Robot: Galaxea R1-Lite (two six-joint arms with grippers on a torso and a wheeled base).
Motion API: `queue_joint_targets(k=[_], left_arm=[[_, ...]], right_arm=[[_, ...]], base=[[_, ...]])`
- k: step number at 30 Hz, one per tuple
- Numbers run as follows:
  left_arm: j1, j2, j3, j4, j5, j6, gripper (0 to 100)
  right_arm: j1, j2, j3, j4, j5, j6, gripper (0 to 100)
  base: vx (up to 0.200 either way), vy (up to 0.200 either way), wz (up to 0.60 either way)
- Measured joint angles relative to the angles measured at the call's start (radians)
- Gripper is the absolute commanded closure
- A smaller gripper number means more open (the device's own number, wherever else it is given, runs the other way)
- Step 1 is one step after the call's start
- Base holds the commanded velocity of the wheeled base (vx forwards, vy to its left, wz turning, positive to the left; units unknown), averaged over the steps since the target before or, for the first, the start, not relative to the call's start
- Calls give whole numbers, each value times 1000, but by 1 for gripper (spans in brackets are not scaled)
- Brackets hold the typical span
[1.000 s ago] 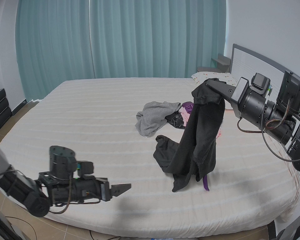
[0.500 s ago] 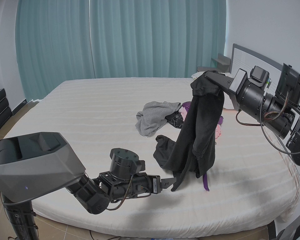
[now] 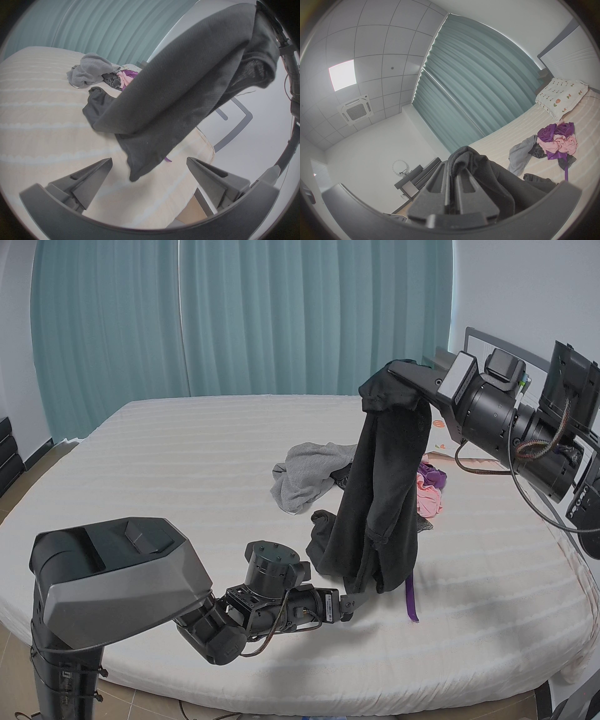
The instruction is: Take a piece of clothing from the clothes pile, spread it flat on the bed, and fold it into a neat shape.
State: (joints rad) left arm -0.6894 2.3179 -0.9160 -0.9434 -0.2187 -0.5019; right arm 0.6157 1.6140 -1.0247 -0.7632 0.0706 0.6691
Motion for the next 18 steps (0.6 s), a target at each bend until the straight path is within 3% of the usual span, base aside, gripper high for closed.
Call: queue_joint_targets(k=[13, 14, 18], left_arm=[[41, 79, -154, -10, 22, -91, 0], [45, 86, -158, -8, 23, -91, 100], [48, 102, -160, -5, 39, -92, 100]], right_arm=[[40, 37, -60, -3, -45, -1, 100], [40, 37, -62, -4, -46, 0, 100], [32, 39, -63, -6, -46, 0, 100]], base=[[0, 0, 0], [0, 0, 0], [0, 0, 0]])
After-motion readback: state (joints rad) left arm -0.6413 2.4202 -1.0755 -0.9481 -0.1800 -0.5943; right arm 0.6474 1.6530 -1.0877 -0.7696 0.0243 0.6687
